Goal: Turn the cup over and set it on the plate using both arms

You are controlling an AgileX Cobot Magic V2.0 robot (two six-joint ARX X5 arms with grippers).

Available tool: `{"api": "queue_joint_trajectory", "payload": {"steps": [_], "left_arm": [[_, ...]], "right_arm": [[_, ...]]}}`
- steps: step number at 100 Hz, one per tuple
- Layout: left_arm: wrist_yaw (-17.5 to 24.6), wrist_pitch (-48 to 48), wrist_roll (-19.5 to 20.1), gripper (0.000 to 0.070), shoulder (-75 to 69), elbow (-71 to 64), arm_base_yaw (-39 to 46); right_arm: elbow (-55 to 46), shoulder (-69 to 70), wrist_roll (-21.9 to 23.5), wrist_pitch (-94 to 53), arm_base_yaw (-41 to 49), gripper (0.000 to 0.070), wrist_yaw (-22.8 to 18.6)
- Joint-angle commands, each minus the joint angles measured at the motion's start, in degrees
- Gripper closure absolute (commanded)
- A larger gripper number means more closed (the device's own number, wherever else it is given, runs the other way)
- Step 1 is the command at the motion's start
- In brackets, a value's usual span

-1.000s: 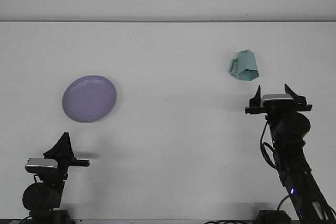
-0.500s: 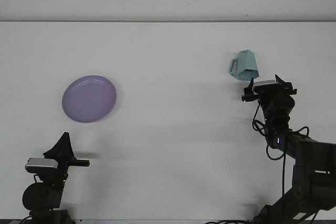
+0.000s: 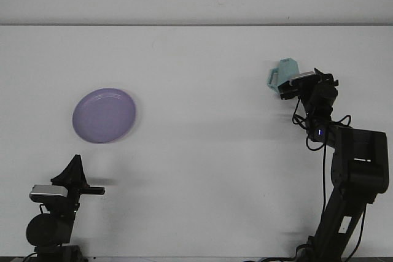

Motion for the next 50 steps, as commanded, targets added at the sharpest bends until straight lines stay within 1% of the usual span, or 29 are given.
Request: {"api": "queue_joint_trajectory", "payload": {"steps": [1, 4, 8, 24, 33, 35, 50], "left_arm": [[-0.2, 0.6, -0.1, 0.0687, -0.1, -1.0, 0.2], [-0.2, 0.6, -0.1, 0.0687, -0.1, -1.0, 0.2], [-0.2, 0.6, -0.1, 0.0687, -0.1, -1.0, 0.2], [-0.2, 0.6, -0.1, 0.0687, -0.1, -1.0, 0.2], [-0.2, 0.6, -0.1, 0.0687, -0.1, -1.0, 0.2], [-0.2, 0.6, -0.1, 0.0687, -0.1, -1.0, 0.2], [-0.1, 0.6, -0.1, 0.0687, -0.1, -1.0, 0.2]], "right_arm": [[2.2, 2.3, -0.6, 0.3, -0.4, 0.0139, -0.5], [2.9, 2.8, -0.6, 0.3, -0.5, 0.0153, -1.1], [3.6, 3.3, -0.6, 0.3, -0.6, 0.0204, -1.7], [4.3, 3.8, -0.6, -1.0, -0.7, 0.0533, -2.0], [4.3, 3.8, -0.6, -1.0, -0.7, 0.0684, -3.2], [4.3, 3.8, -0.6, -0.9, -0.7, 0.0694, -3.3], [4.3, 3.8, -0.3, -0.8, -0.7, 0.0694, -3.3]]}}
